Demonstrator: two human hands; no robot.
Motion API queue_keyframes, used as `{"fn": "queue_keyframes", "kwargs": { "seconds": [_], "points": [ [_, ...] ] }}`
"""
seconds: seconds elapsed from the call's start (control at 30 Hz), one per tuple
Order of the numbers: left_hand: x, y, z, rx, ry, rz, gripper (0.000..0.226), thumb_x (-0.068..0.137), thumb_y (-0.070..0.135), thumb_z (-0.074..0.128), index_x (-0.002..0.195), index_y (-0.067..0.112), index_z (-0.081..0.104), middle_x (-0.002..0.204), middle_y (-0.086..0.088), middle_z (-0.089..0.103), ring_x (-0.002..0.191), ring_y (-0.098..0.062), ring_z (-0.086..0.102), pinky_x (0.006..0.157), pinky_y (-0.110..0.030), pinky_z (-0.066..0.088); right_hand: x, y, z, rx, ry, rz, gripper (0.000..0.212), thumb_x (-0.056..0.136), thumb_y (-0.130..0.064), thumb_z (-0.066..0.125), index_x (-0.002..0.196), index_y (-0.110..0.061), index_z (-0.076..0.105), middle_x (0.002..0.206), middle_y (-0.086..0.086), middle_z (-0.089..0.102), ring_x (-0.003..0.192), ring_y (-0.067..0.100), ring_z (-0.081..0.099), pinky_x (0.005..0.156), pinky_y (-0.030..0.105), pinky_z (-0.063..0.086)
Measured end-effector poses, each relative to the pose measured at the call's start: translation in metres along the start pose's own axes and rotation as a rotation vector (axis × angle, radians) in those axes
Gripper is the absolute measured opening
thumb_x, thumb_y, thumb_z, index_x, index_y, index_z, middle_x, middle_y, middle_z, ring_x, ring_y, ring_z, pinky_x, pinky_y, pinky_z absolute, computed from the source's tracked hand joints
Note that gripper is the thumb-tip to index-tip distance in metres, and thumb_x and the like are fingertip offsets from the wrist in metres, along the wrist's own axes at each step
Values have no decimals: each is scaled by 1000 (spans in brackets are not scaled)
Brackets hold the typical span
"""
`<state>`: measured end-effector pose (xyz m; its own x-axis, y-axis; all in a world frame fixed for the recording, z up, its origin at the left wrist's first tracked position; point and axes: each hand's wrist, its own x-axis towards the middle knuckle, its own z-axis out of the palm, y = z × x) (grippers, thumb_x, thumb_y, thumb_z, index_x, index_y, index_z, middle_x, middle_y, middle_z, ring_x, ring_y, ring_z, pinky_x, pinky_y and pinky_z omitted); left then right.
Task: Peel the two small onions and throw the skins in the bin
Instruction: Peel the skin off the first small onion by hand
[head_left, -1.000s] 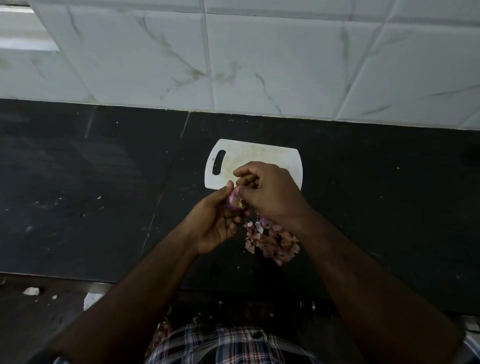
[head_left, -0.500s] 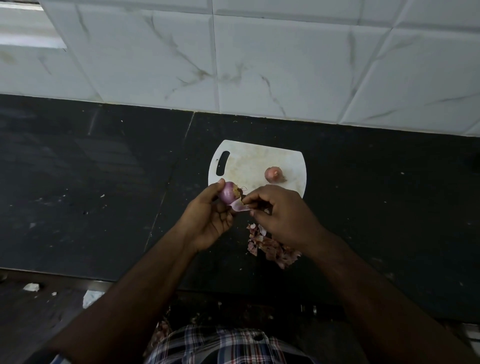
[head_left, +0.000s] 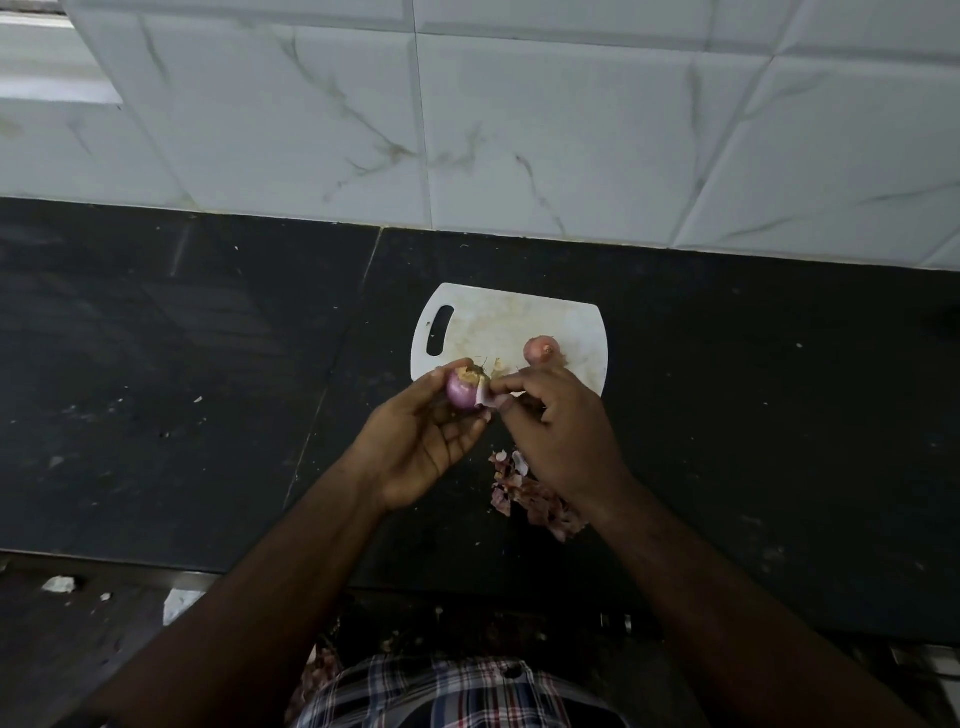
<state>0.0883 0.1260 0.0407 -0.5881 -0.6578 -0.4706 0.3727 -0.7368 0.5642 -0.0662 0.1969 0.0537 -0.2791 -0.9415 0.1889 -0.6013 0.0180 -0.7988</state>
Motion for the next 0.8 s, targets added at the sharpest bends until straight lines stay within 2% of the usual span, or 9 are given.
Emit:
{"fn": "queue_keyframes", "kwargs": {
  "seconds": [0.13, 0.23, 0.3, 0.47, 0.63, 0.73, 0.8],
  "points": [
    [-1, -5, -2, 97, -86, 62, 43, 91, 0, 55, 134, 7, 56, 123, -16, 69, 101, -23, 71, 86, -31, 59, -2, -5, 3, 88, -5, 57, 32, 79, -41, 79, 102, -22, 69, 104, -9, 66, 88, 0, 66, 71, 13, 54],
    [-1, -6, -3, 129, -79, 78, 45, 91, 1, 58, 136, 7, 55, 126, -17, 67, 101, -22, 71, 83, -30, 59, 0, -5, 0, 144, -14, 78, 28, 81, -29, 80, 105, -20, 69, 105, -6, 70, 90, 1, 68, 74, 18, 58],
    [0, -6, -2, 145, -70, 89, 47, 87, 5, 61, 134, 7, 56, 120, -15, 70, 97, -21, 72, 79, -29, 59, 1, -4, 0, 141, 6, 69, 23, 83, -21, 77, 104, -18, 70, 103, -4, 71, 88, 2, 69, 74, 21, 59],
    [-1, -5, 1, 199, -66, 128, 47, 78, -2, 65, 125, 6, 61, 113, -12, 72, 96, -21, 72, 74, -27, 60, 2, -3, -1, 191, 16, 88, 21, 82, -16, 76, 101, -19, 69, 98, -8, 71, 88, -1, 69, 72, 12, 55],
    [3, -7, -1, 258, -77, 176, 48, 77, -4, 68, 123, 7, 60, 113, -14, 73, 101, -23, 71, 77, -28, 60, 3, -2, 1, 167, 41, 116, 24, 75, -18, 78, 97, -21, 68, 91, -12, 71, 81, -1, 68, 68, 15, 55],
    [3, -9, 2, 274, -93, 191, 47, 77, -3, 66, 123, 5, 59, 107, -10, 75, 96, -20, 72, 75, -26, 59, 5, 0, 1, 103, 82, 99, 22, 76, -11, 75, 94, -20, 65, 98, -12, 68, 83, -2, 65, 68, 11, 52],
    [3, -9, 2, 254, -102, 176, 43, 79, 0, 67, 122, 6, 61, 107, -11, 74, 92, -21, 72, 75, -26, 59, 8, 3, -1, 142, 95, 105, 23, 78, -5, 71, 94, -20, 65, 103, -19, 64, 80, -7, 63, 65, 9, 51]
  ]
}}
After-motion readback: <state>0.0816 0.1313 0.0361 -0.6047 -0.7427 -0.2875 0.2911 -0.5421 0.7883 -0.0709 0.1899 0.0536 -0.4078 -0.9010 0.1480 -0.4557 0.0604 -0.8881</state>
